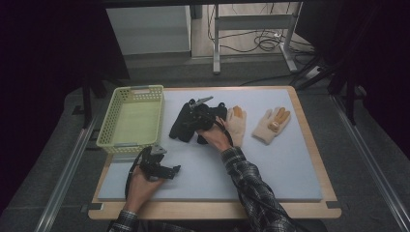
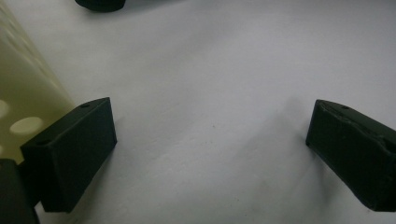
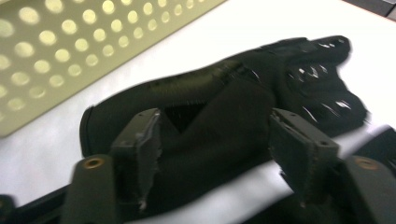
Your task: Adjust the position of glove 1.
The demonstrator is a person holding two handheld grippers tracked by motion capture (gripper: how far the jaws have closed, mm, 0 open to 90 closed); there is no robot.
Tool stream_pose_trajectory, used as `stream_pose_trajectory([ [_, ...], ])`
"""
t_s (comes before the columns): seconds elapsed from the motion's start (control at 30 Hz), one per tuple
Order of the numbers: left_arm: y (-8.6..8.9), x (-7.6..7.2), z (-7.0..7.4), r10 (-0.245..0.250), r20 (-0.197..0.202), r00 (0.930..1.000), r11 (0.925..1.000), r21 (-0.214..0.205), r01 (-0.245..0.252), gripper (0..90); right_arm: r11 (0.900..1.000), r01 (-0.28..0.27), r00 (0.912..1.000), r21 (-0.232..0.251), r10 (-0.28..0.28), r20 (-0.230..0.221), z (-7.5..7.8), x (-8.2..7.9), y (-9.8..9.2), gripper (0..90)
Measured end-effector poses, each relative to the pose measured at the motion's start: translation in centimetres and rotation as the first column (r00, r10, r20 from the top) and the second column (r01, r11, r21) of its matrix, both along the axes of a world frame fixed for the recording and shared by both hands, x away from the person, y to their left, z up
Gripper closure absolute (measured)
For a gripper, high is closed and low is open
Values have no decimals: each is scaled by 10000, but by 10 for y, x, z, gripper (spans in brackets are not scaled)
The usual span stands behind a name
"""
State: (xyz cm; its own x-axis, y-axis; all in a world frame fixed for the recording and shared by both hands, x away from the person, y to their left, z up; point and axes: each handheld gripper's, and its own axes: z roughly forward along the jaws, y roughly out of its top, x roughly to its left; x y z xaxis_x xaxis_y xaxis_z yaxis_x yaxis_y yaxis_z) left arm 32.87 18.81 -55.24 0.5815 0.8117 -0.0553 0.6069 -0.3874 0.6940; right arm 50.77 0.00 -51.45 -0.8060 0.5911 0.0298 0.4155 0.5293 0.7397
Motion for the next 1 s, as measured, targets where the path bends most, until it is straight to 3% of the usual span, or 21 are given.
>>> stream_pose_trajectory([
  [0.1, 0, 0, 0, -1, 21, 10000, 10000, -7, 1, 17, 9995, 39, 10000, -326, -36, 76, -5, 4, 7, 273],
  [0.13, 0, 0, 0, -3, 6, 10000, 10000, 3, 3, 18, 9976, 158, 9999, -677, -156, 38, -9, 7, 12, 259],
  [0.17, 0, 0, 0, -3, 6, 10000, 10000, 3, 3, 17, 9976, 158, 9999, -677, -156, 38, -9, 7, 12, 259],
  [0.23, 0, 0, 0, -2, 18, 10000, 10000, -6, 2, 17, 9931, 330, 9995, -1122, -325, 61, -14, 12, 17, 263],
  [0.3, 0, 0, 0, -2, 15, 10000, 10000, -7, 2, 17, 9927, 308, 9995, -1169, -310, 4, -16, 13, 17, 273],
  [0.33, 0, 0, 0, 1, 18, 10000, 10000, -3, -1, 17, 9937, 371, 9990, -1055, -395, -209, -16, 15, 16, 356],
  [0.37, 0, 0, 0, 1, 18, 10000, 10000, -3, -1, 17, 9937, 371, 9990, -1055, -395, -209, -16, 15, 16, 356],
  [0.4, 0, 0, 0, 0, 20, 10000, 10000, -5, 0, 17, 9941, 461, 9984, -986, -492, -294, -16, 16, 16, 443],
  [0.43, 0, 0, 0, -1, 22, 10000, 10000, 0, 1, 17, 9917, 617, 9980, -1132, -625, -31, -16, 14, 15, 552],
  [0.5, 0, 0, 0, -3, 24, 10000, 10000, 2, 3, 17, 9913, 693, 9975, -1122, -700, -24, -16, 14, 14, 603],
  [0.53, 0, 0, 0, -9, 8, 10000, 10000, 15, 9, 17, 9885, 795, 9968, -1283, -790, 90, -14, 13, 14, 737],
  [0.57, 0, 0, 0, -7, 10, 10000, 10000, 16, 7, 17, 9877, 809, 9967, -1337, -796, 153, -14, 13, 14, 767],
  [0.83, 0, 0, 0, 0, 18, 10000, 10000, -8, 0, 17, 9875, 710, 9974, -1409, -683, 237, -10, 11, 12, 815],
  [1.0, 0, 0, 0, 5, 14, 10000, 10000, -16, -5, 17, 9949, 492, 9983, -880, -461, 370, 4, 2, 5, 817],
])
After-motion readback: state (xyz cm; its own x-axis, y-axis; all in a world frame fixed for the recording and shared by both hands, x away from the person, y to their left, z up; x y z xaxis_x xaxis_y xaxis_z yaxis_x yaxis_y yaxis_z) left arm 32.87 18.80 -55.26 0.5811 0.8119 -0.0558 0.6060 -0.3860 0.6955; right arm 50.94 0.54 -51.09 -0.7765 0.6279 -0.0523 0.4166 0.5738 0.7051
